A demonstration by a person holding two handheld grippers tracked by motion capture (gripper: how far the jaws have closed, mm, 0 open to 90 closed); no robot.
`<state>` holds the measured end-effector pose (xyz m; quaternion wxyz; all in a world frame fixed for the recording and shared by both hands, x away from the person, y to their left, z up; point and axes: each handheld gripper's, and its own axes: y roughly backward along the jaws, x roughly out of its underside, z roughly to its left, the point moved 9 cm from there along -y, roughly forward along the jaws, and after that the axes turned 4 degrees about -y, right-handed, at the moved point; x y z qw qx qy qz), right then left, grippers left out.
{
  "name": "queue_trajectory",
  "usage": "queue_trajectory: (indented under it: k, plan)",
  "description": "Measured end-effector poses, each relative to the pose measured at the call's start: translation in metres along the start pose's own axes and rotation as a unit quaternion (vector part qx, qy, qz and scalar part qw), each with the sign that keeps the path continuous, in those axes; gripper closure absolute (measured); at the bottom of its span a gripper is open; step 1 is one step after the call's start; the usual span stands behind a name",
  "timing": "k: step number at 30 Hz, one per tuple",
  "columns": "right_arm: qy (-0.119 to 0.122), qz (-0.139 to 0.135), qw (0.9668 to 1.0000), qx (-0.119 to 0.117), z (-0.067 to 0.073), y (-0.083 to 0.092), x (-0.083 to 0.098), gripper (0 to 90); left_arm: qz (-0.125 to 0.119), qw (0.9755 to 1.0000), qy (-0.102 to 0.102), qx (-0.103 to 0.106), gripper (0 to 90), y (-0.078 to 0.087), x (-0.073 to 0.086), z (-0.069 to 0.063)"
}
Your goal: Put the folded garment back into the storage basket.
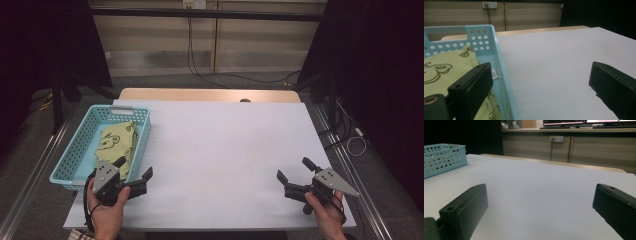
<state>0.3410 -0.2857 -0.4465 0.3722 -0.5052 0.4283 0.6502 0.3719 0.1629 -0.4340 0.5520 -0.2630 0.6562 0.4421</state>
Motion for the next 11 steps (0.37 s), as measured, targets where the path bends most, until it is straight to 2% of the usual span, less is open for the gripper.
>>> queue_trajectory:
  k: [4, 6, 8, 11]
  plan:
    - [-0.003, -0.001, 1.0000, 0.002, -0.0024, -0.0035, -0.0014, 0.0, -0.005, 0.9999, 0.015, 0.003, 5.2, -0.0002, -0.0013, -0.0021]
    - [-0.001, 0.000, 1.0000, -0.002, -0.0012, -0.0054, -0.0010, 0.0, -0.006, 0.9999, 0.013, -0.005, 5.2, 0.0013, -0.0007, 0.0005]
    - [-0.003, 0.000, 1.0000, -0.005, 0.0012, -0.0069, -0.0011, 0.0, -0.011, 0.9996, 0.025, -0.001, 5.2, 0.0026, -0.0014, 0.0006]
    - [0.003, 0.000, 0.9999, -0.010, 0.0021, -0.0078, -0.0012, 0.0, -0.008, 0.9997, 0.023, -0.002, 5.1, 0.0030, -0.0012, 0.0013]
